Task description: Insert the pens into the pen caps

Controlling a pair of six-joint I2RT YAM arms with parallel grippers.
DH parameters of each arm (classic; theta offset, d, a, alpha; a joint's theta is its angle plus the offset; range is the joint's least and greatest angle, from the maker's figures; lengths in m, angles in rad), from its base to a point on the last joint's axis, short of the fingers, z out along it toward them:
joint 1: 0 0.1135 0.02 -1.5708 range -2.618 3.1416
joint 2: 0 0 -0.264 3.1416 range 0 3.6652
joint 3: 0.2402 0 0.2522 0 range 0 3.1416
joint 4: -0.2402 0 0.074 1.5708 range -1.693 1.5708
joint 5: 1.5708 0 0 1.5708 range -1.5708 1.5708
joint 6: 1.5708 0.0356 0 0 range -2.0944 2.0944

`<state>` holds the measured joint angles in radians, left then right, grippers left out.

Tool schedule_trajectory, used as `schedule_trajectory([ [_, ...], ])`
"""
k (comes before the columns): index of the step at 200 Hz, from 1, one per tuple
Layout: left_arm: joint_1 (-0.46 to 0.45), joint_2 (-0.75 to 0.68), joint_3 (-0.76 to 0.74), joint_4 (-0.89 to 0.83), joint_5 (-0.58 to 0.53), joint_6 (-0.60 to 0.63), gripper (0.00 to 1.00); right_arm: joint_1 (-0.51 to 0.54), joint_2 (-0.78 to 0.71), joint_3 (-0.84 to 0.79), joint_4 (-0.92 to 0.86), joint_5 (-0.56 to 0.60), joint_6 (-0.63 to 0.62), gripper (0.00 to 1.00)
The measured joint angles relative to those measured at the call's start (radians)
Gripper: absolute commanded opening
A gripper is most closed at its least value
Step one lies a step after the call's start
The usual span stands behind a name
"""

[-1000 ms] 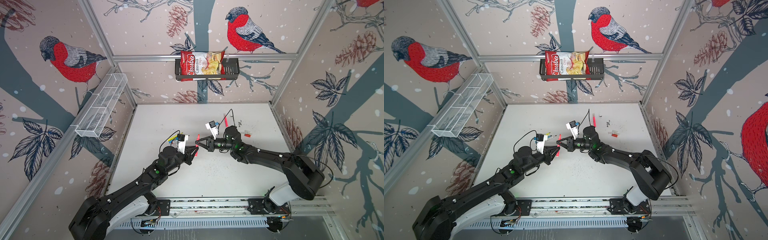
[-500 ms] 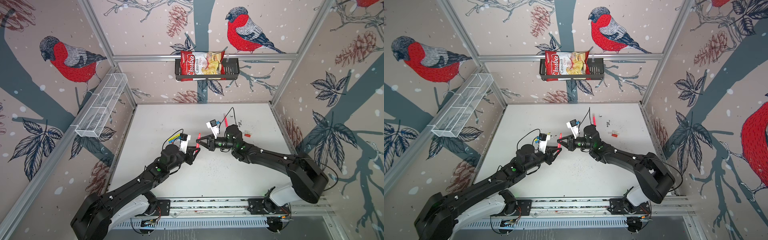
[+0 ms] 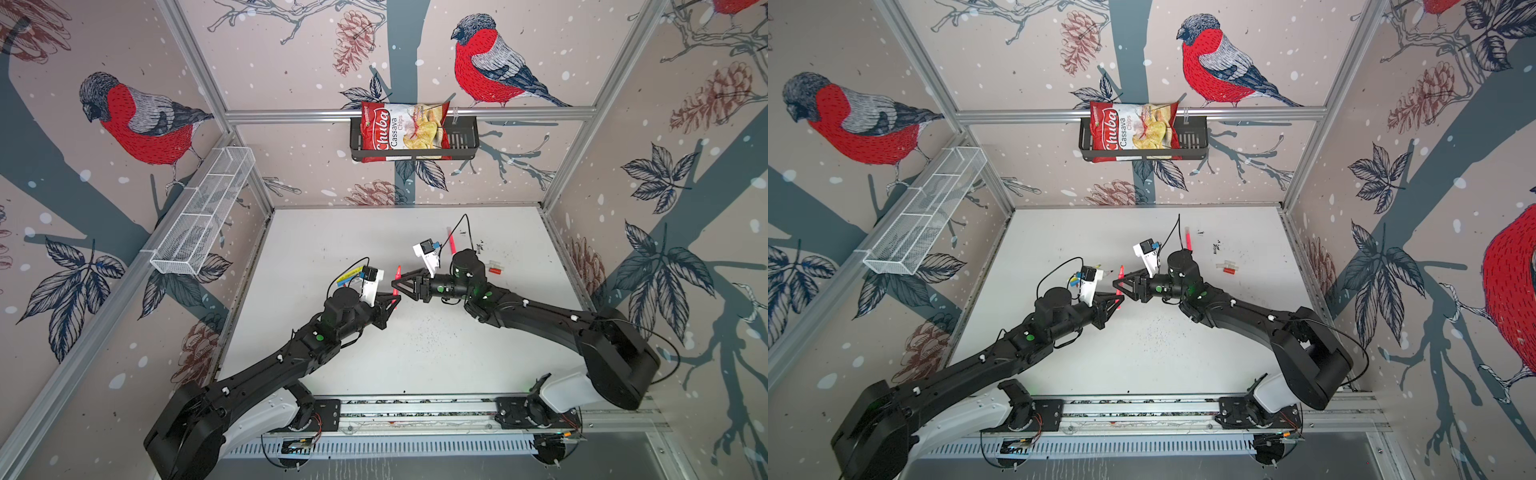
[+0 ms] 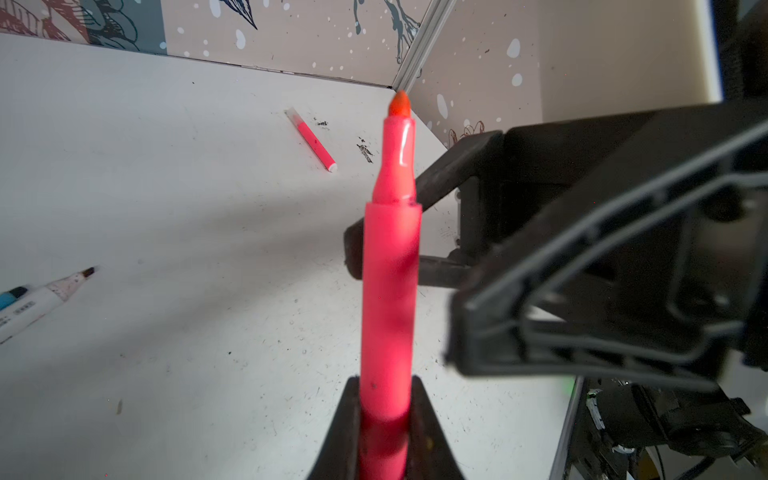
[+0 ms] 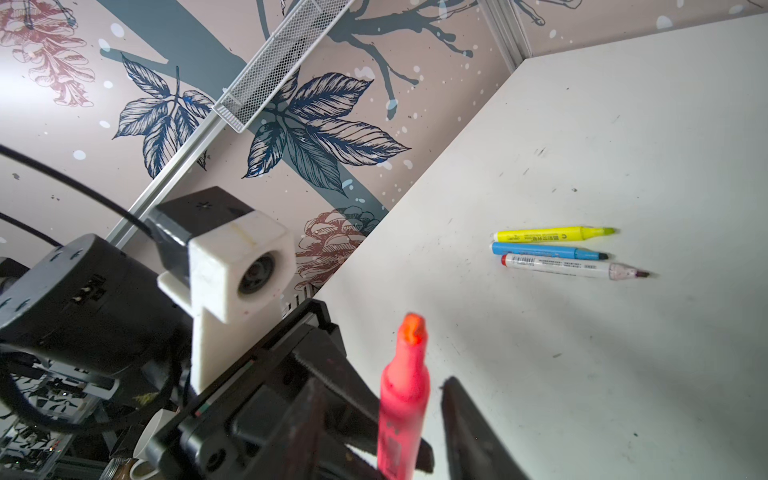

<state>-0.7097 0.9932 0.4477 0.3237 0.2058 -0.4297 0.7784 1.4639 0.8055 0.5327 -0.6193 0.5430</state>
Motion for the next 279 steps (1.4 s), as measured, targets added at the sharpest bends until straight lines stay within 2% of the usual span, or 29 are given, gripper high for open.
schedule_trajectory([
  [21, 0.0, -0.017, -0.005, 0.0, -0.006, 0.0, 0.0, -0.016, -0.038, -0.018, -0.022, 0.024, -0.019, 0.63],
  [56, 0.0, -0.047, -0.028, -0.001, -0.031, 0.0, 0.0, -0.101, -0.085, -0.045, -0.103, 0.14, -0.018, 0.65],
  [114, 0.0, -0.069, -0.04, -0.021, -0.055, 0.0, 0.0, -0.357, -0.089, -0.072, -0.299, 0.304, 0.04, 0.68],
  [161, 0.001, -0.083, -0.054, -0.035, -0.061, 0.0, 0.0, -0.571, -0.042, -0.037, -0.408, 0.317, 0.021, 0.7],
  [194, 0.001, -0.093, -0.056, -0.043, -0.066, 0.0, 0.0, -0.674, 0.017, 0.006, -0.463, 0.315, -0.021, 0.7],
  [229, 0.001, -0.111, -0.058, -0.047, -0.075, 0.001, 0.0, -0.746, 0.081, 0.05, -0.5, 0.315, -0.061, 0.7],
  [279, 0.001, -0.122, -0.063, -0.075, -0.078, 0.001, 0.0, -0.781, 0.204, 0.132, -0.535, 0.315, -0.103, 0.7],
])
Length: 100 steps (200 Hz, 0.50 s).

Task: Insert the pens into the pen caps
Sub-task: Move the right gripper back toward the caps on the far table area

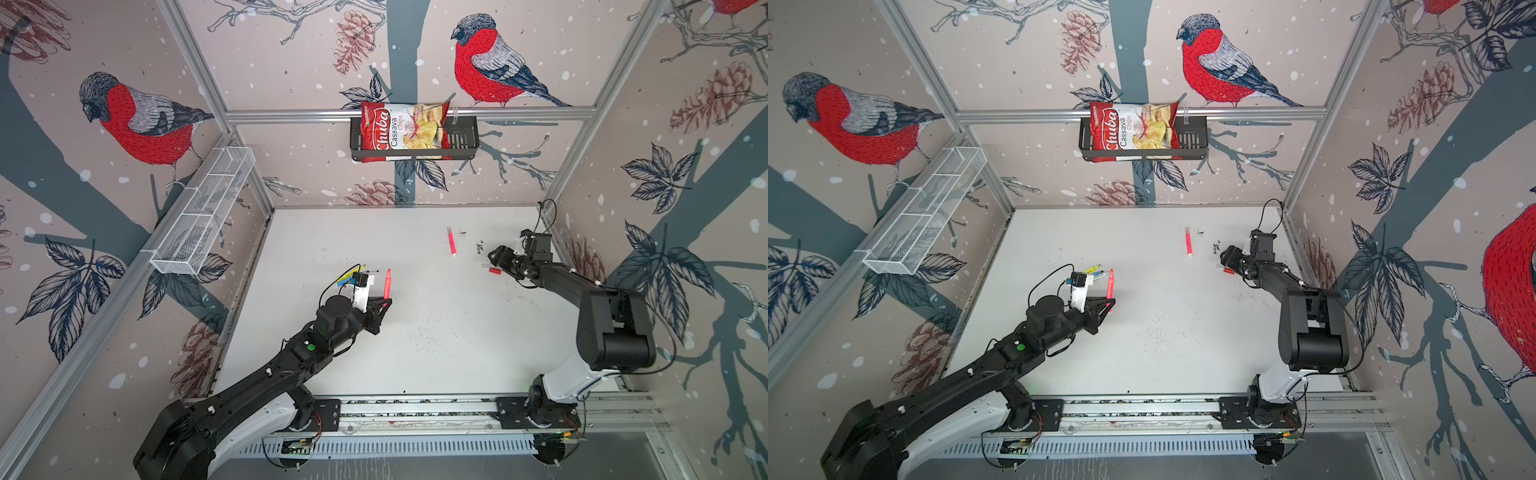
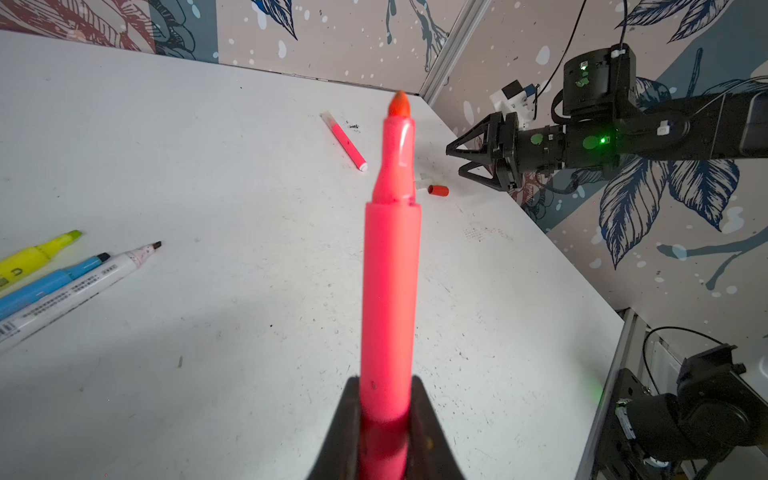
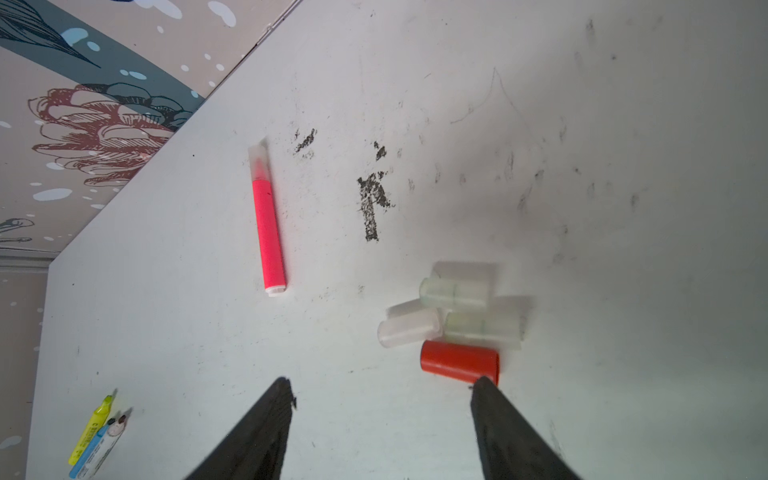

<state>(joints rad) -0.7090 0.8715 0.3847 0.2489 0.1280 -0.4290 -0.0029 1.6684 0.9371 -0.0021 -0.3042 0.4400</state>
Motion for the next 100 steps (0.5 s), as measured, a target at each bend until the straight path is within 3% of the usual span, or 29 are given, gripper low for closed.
schedule_trajectory([
  [100, 0.0, -0.002, 0.0, -0.023, -0.023, 0.01, 0.0, 0.001, 0.192, 0.188, -0.088, 0.068, -0.048, 0.69],
])
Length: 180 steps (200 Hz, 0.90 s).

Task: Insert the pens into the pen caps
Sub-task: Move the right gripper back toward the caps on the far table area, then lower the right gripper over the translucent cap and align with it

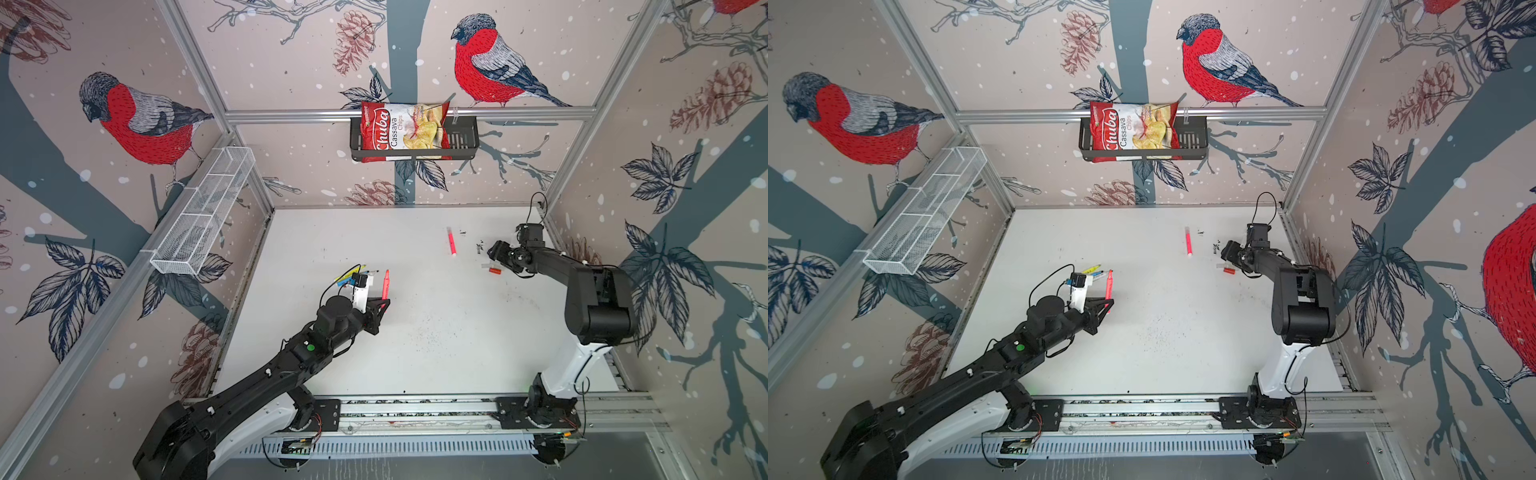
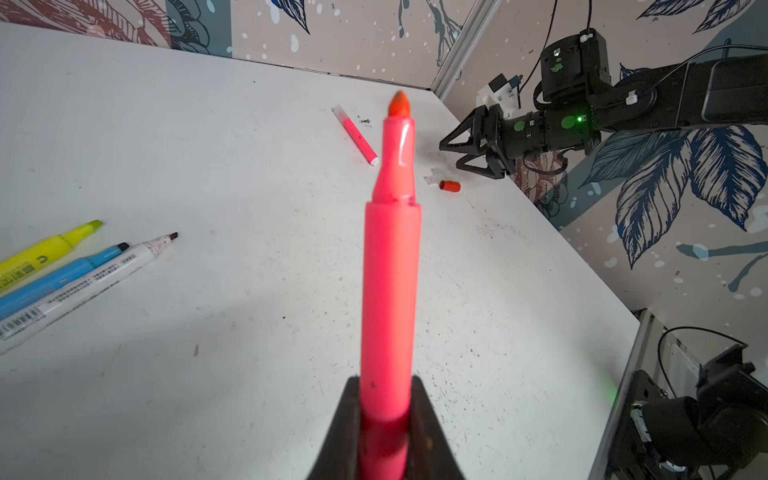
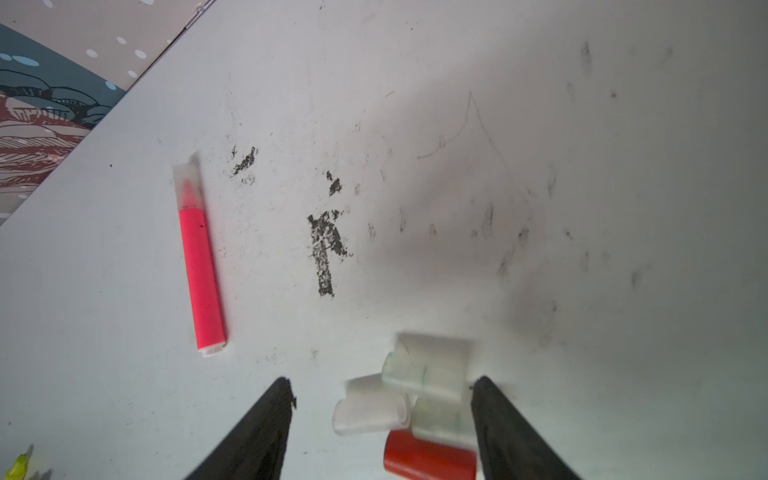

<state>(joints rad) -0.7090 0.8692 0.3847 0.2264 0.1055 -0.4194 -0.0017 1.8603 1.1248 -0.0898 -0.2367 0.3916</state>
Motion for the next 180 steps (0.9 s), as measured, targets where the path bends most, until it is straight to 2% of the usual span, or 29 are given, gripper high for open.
schedule_trajectory([
  [98, 0.0, 0.02, 0.017, -0.001, -0.001, 0.005, 0.0, 0.061, 0.085, 0.068, -0.053, 0.011, -0.026, 0.68],
  [180, 0.0, 0.001, 0.012, -0.003, -0.004, 0.008, 0.0, 0.073, 0.026, 0.037, -0.053, 0.026, -0.025, 0.67],
])
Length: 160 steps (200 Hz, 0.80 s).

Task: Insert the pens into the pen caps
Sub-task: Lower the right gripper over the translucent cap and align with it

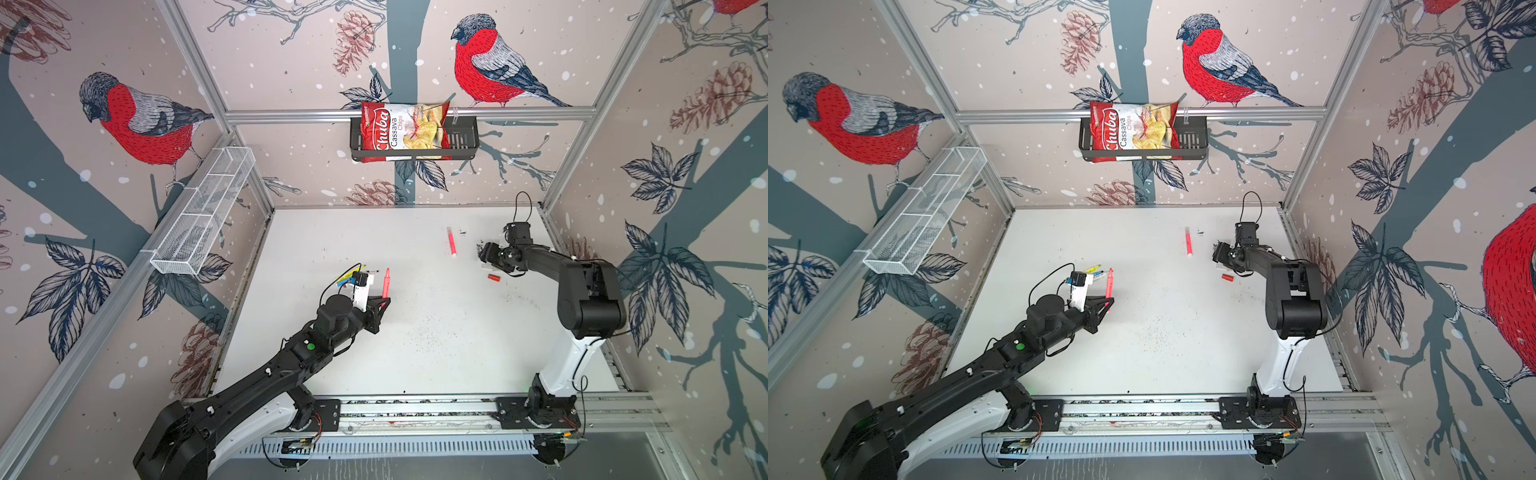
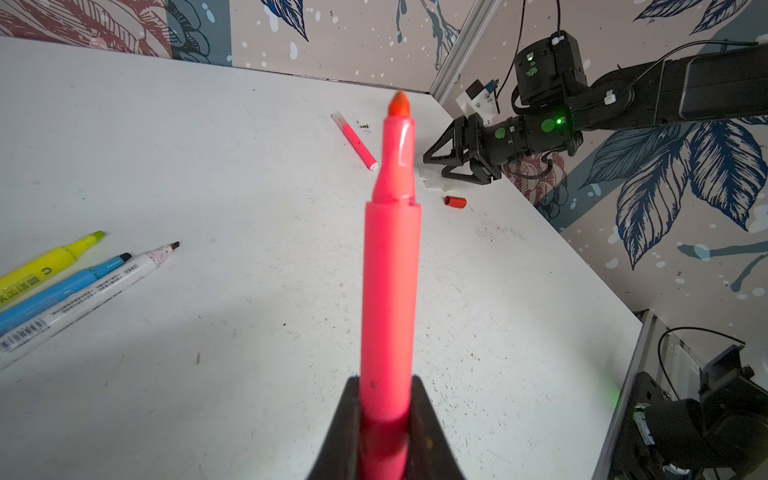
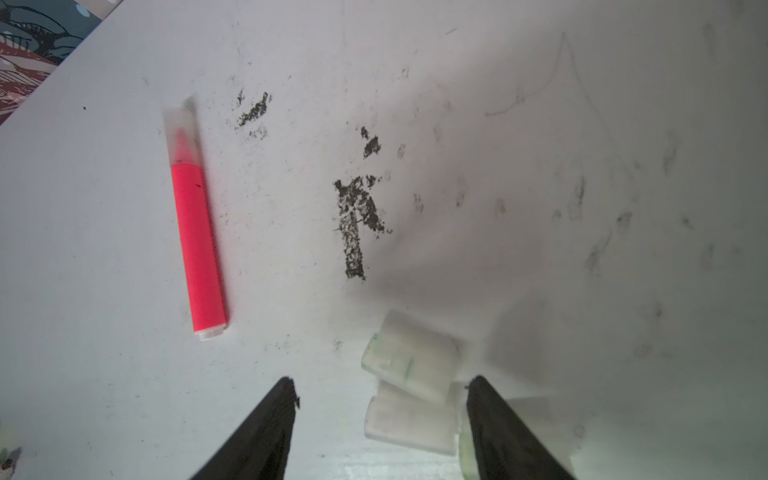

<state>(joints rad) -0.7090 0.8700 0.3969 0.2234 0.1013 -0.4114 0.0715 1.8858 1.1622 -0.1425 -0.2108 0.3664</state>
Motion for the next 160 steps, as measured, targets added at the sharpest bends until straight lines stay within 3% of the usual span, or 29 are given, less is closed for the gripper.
schedule_trajectory([
  [160, 0.0, -0.028, -0.009, -0.025, -0.029, 0.0, 0.0, 0.084, -0.042, -0.123, 0.056, -0.029, 0.029, 0.67],
])
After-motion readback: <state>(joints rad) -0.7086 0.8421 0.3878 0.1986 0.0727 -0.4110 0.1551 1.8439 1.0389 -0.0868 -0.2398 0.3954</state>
